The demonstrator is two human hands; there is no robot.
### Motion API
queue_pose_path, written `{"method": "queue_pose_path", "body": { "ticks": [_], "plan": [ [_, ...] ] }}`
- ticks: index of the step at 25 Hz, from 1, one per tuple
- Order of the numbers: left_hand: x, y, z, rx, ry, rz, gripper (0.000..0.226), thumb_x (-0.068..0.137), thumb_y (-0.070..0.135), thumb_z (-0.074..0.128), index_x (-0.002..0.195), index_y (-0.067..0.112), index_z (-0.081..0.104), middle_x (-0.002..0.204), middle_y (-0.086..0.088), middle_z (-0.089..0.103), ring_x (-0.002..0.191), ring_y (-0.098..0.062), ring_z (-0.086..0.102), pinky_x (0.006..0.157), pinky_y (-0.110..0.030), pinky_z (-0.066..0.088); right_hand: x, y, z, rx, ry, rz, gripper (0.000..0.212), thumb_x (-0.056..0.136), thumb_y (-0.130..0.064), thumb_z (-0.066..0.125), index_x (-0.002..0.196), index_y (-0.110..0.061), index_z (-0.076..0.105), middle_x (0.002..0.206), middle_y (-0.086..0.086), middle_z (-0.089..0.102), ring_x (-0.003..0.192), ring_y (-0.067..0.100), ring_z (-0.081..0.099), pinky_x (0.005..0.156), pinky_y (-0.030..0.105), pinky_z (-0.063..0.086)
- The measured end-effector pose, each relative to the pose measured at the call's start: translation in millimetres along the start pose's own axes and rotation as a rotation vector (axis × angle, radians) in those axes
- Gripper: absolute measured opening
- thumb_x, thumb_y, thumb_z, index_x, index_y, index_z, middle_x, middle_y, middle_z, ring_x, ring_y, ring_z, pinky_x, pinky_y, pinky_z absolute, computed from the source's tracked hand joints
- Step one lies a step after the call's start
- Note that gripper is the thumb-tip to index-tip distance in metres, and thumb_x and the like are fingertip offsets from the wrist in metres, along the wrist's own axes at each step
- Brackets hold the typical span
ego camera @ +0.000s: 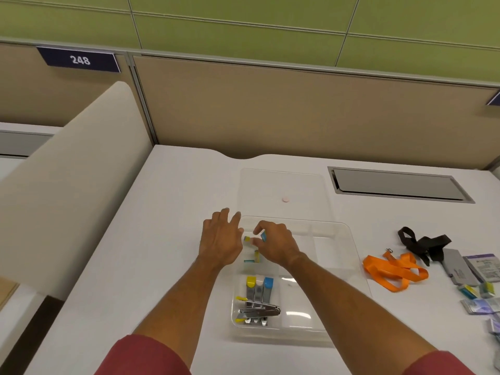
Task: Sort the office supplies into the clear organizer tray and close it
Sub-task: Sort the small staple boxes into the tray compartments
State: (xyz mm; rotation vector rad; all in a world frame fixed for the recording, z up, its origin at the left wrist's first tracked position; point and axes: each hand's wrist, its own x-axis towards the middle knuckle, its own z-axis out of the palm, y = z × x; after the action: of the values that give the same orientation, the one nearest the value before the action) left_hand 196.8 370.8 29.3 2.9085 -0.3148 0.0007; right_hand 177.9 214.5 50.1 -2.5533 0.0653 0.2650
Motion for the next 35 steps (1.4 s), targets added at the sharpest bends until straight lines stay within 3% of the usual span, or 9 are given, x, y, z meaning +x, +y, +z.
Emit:
{"method": "queue_pose_path", "body": {
  "ticks": [4, 8, 12, 17, 22, 28, 31, 35],
  "plan": [
    [-2.2, -6.0, 3.1, 0.012, -0.046, -0.042, 0.062, 0.098, 0.053, 0.026, 0.152, 0.025, 0.013, 0.160, -0.008, 0.014, 0.145, -0.028, 0.019, 0.115, -0.045, 0.020, 7.2, -6.3, 3.1, -0.011, -0.067, 0.021, 0.038, 0.080, -0.041, 0.073, 0.108, -0.021, 0.058, 0.114, 0.006, 0.064, 0.097, 0.023, 0.060, 0.087, 0.034, 0.053],
    [-3.5, -10.6, 6.3, 0.054, -0.054, -0.034, 0.072, 0.093, 0.063, 0.020, 0.152, 0.028, -0.002, 0.162, -0.009, -0.003, 0.149, -0.029, 0.002, 0.119, -0.045, 0.007, 8.0, -7.6, 8.0, 0.003, -0.124, -0.015, 0.049, 0.079, -0.029, 0.076, 0.121, -0.021, 0.053, 0.124, 0.006, 0.056, 0.108, 0.021, 0.054, 0.093, 0.031, 0.046],
    [-5.1, -13.7, 5.6, 0.091, -0.052, -0.032, 0.074, 0.091, 0.066, 0.016, 0.151, 0.029, -0.008, 0.161, -0.009, -0.011, 0.148, -0.029, -0.008, 0.118, -0.047, -0.003, 6.8, -7.0, 8.2, 0.019, -0.154, -0.009, 0.062, 0.074, -0.007, 0.076, 0.128, -0.022, 0.048, 0.132, 0.007, 0.047, 0.118, 0.023, 0.046, 0.099, 0.030, 0.044],
    [-8.2, -11.6, -0.8, 0.109, -0.071, -0.028, 0.076, 0.091, 0.066, 0.017, 0.151, 0.029, -0.010, 0.160, -0.009, -0.013, 0.147, -0.031, -0.011, 0.118, -0.051, -0.006, -1.7, -2.7, -2.0, 0.088, -0.132, -0.026, 0.074, 0.071, -0.005, 0.078, 0.133, -0.022, 0.044, 0.137, 0.006, 0.047, 0.124, 0.024, 0.046, 0.102, 0.035, 0.045],
    [-12.3, 7.6, -11.5, 0.119, -0.065, 0.021, 0.079, 0.090, 0.068, 0.021, 0.151, 0.029, -0.012, 0.160, -0.010, -0.014, 0.147, -0.032, -0.012, 0.117, -0.052, -0.007, -24.4, 19.5, -21.4, -0.098, 0.043, -0.106, 0.069, 0.082, -0.030, 0.068, 0.143, -0.021, 0.037, 0.146, 0.005, 0.043, 0.134, 0.021, 0.040, 0.108, 0.033, 0.037],
    [-27.3, 55.2, -12.9, 0.129, -0.045, 0.128, 0.081, 0.088, 0.071, 0.022, 0.150, 0.031, -0.012, 0.160, -0.009, -0.016, 0.147, -0.031, -0.014, 0.117, -0.054, -0.010, -61.6, 62.3, -32.9, -0.346, 0.153, -0.024, 0.086, 0.085, -0.066, 0.045, 0.153, -0.024, 0.012, 0.162, 0.008, 0.009, 0.149, 0.028, 0.011, 0.119, 0.044, 0.015],
    [-34.2, 86.5, -6.8, 0.135, -0.038, 0.178, 0.082, 0.087, 0.073, 0.020, 0.150, 0.033, -0.013, 0.159, -0.007, -0.018, 0.146, -0.031, -0.016, 0.116, -0.055, -0.011, -81.8, 87.1, -42.1, -0.422, 0.168, 0.015, 0.090, 0.085, -0.073, 0.033, 0.154, -0.026, 0.000, 0.163, 0.007, -0.005, 0.150, 0.029, -0.004, 0.120, 0.046, 0.001],
    [-42.6, 130.4, 2.8, 0.133, -0.040, 0.231, 0.082, 0.087, 0.073, 0.021, 0.150, 0.033, -0.013, 0.159, -0.007, -0.018, 0.146, -0.031, -0.016, 0.113, -0.053, -0.016, -111.4, 120.9, -62.9, -0.468, 0.193, 0.077, 0.092, 0.085, -0.076, 0.028, 0.153, -0.025, -0.006, 0.162, 0.010, -0.010, 0.149, 0.030, -0.008, 0.120, 0.049, -0.002]
  ]
}}
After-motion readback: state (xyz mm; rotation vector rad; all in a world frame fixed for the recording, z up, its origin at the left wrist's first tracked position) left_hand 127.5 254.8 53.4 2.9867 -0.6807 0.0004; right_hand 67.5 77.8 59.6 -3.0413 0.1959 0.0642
